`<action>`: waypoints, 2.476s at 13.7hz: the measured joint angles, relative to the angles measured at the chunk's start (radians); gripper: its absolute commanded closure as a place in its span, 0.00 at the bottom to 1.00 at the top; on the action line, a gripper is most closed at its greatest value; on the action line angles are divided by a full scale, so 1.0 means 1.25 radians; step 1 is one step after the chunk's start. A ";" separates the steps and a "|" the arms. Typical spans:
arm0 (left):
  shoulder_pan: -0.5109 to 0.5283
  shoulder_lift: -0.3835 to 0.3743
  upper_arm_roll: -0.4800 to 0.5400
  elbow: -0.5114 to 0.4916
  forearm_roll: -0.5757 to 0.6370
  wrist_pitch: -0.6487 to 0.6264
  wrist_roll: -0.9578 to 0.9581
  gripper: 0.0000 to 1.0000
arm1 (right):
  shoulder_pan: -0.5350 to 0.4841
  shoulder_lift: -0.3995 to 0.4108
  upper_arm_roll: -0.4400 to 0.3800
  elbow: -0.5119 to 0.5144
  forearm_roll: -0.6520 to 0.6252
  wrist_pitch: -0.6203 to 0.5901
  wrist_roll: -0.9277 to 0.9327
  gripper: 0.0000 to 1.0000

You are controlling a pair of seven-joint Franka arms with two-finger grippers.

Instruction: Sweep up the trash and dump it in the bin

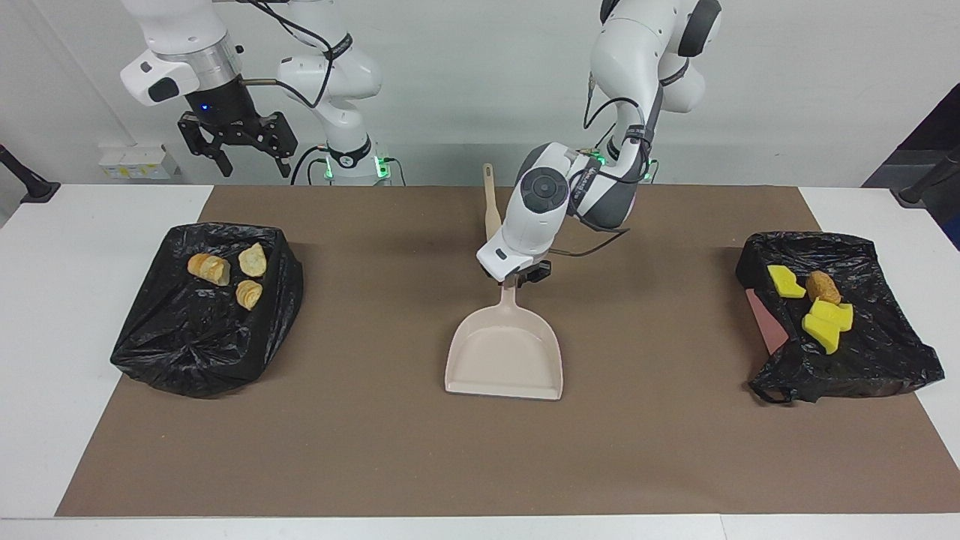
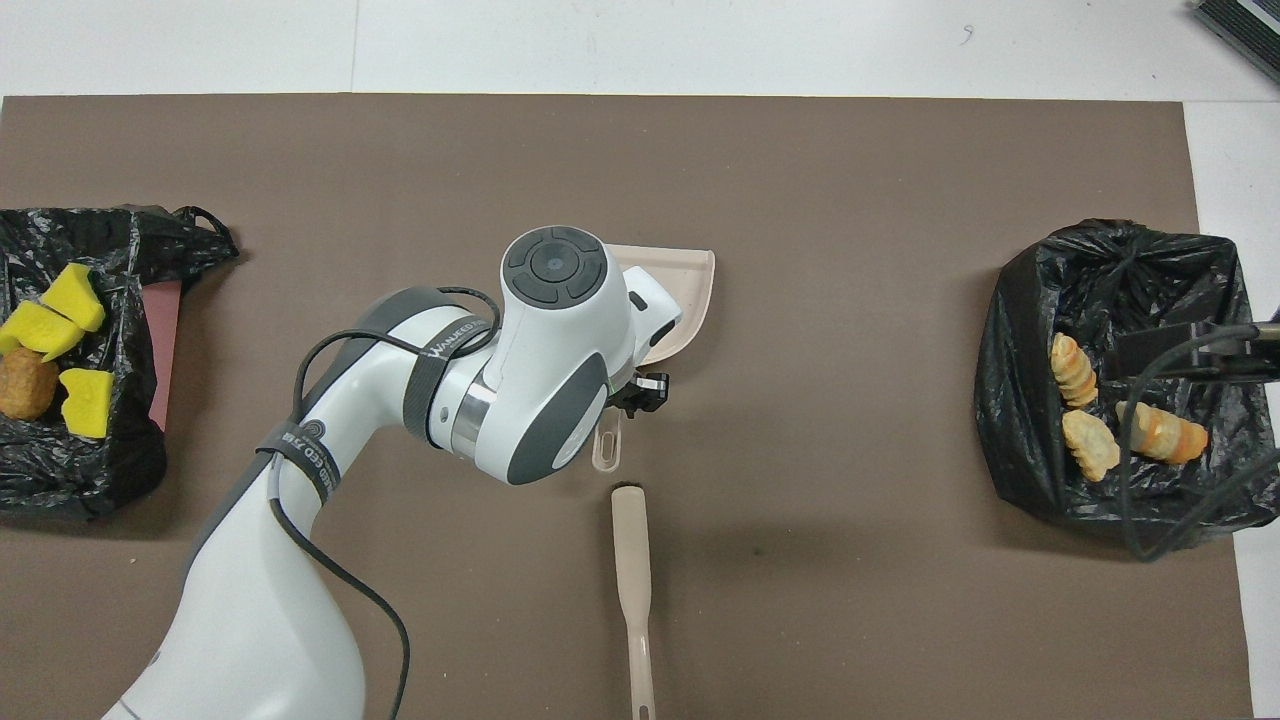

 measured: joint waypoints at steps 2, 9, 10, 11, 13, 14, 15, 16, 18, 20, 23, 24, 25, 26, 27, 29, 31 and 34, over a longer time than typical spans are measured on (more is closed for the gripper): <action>0.001 -0.025 0.012 0.004 0.001 -0.006 -0.004 0.00 | 0.000 0.000 0.000 0.000 0.000 0.000 0.000 0.00; 0.141 -0.145 0.069 0.007 0.005 -0.054 0.106 0.00 | -0.003 0.000 0.000 0.000 0.000 0.000 0.000 0.00; 0.170 -0.156 0.070 0.007 0.005 -0.062 0.136 0.00 | -0.003 0.000 0.000 0.000 0.000 0.000 0.000 0.00; 0.197 -0.164 0.071 0.007 0.005 -0.071 0.163 0.00 | -0.003 0.000 0.000 0.000 0.000 0.000 0.000 0.00; 0.245 -0.175 0.073 0.008 0.006 -0.092 0.204 0.00 | -0.003 0.000 -0.001 0.000 0.000 0.000 0.000 0.00; 0.267 -0.177 0.074 0.009 0.006 -0.102 0.226 0.00 | -0.003 0.000 -0.001 0.000 0.000 0.000 0.000 0.00; 0.290 -0.178 0.075 0.011 0.008 -0.108 0.254 0.00 | -0.003 0.000 -0.001 0.000 0.000 0.000 0.000 0.00; 0.312 -0.178 0.076 0.012 0.011 -0.110 0.282 0.00 | -0.003 0.000 -0.001 0.000 0.000 0.000 0.000 0.00; 0.362 -0.182 0.077 0.016 0.018 -0.113 0.344 0.00 | -0.003 0.000 -0.001 0.000 0.000 0.000 0.000 0.00; 0.401 -0.196 0.077 0.019 0.024 -0.136 0.402 0.00 | -0.003 0.000 -0.001 0.000 0.000 0.000 0.000 0.00; 0.415 -0.235 0.079 0.019 0.073 -0.191 0.442 0.00 | -0.003 0.000 -0.001 -0.001 0.000 0.000 0.000 0.00; 0.417 -0.249 0.079 0.019 0.079 -0.208 0.449 0.00 | -0.003 0.000 -0.001 -0.001 0.000 0.000 0.000 0.00; 0.420 -0.263 0.079 0.019 0.082 -0.225 0.465 0.00 | -0.003 0.000 -0.001 -0.001 0.000 0.000 0.000 0.00; 0.425 -0.276 0.081 0.019 0.085 -0.239 0.481 0.00 | -0.003 0.000 -0.001 -0.001 0.000 0.000 0.000 0.00; 0.438 -0.287 0.083 0.019 0.087 -0.246 0.491 0.00 | -0.003 0.000 -0.001 -0.001 0.000 0.000 0.000 0.00; 0.473 -0.303 0.090 0.019 0.087 -0.248 0.493 0.00 | -0.003 0.000 -0.001 -0.001 0.000 0.000 0.000 0.00; 0.486 -0.318 0.093 0.019 0.087 -0.248 0.480 0.00 | -0.003 0.000 -0.001 -0.001 0.000 0.000 0.000 0.00; 0.484 -0.332 0.084 0.019 0.102 -0.269 0.486 0.00 | -0.003 0.000 -0.002 -0.001 0.000 0.000 0.000 0.00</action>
